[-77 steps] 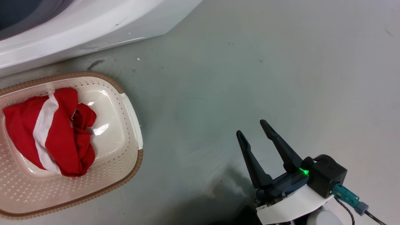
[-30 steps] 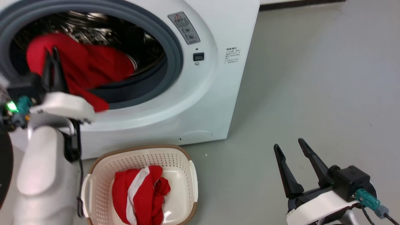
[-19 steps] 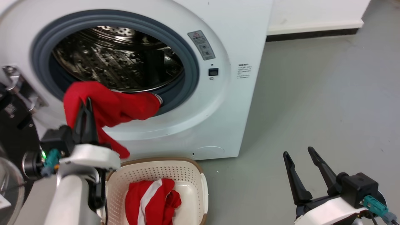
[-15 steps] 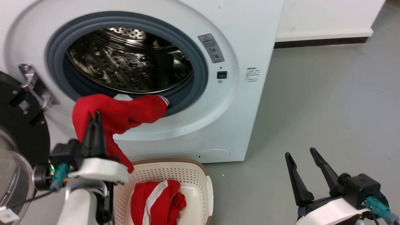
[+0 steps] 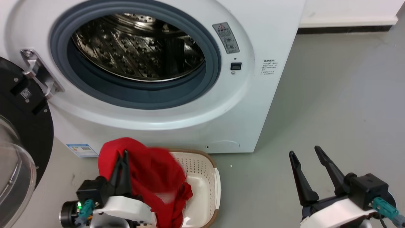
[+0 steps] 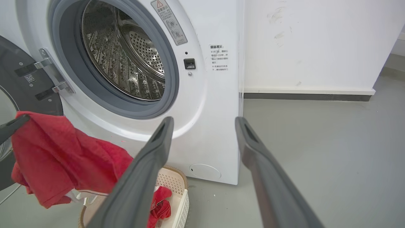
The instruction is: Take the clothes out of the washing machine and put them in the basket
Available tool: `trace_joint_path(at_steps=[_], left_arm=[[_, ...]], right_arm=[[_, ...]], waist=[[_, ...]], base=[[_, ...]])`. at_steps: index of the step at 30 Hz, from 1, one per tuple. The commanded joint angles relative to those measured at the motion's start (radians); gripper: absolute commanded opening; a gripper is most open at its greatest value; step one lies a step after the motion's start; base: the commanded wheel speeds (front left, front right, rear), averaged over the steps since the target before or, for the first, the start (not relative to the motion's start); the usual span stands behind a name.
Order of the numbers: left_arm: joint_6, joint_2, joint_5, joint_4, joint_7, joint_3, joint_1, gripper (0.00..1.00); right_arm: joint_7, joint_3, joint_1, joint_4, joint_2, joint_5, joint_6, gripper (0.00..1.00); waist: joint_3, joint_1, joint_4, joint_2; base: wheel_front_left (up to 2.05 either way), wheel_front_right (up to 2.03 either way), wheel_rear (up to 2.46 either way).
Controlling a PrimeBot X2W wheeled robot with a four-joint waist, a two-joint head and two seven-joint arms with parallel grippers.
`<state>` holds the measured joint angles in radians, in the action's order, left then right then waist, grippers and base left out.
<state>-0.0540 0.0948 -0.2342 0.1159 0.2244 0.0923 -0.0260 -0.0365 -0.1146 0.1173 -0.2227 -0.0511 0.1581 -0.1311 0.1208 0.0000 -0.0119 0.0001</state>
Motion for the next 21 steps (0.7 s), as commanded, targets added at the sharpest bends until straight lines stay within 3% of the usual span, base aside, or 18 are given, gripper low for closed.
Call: trace_joint_path(at_steps=[1, 21], left_arm=[[-0.001, -0.002, 0.002, 0.011, 0.006, 0.007, -0.016, 0.0], [0.006, -0.024, 0.01, 0.363, 0.042, -0.083, -0.324, 0.0]], right_arm=[[0.0, -0.005, -0.023, -0.008, 0.002, 0.0, 0.001, 1.0], [0.07, -0.04, -0.207, 0.007, 0.002, 0.023, 0.001, 1.0]], waist=[[0.036, 0.0, -0.003, -0.0001], [0.486, 0.0, -0.12, -0.0001]], base=[[0.0, 0.0, 0.0], [0.0, 0.0, 0.0]])
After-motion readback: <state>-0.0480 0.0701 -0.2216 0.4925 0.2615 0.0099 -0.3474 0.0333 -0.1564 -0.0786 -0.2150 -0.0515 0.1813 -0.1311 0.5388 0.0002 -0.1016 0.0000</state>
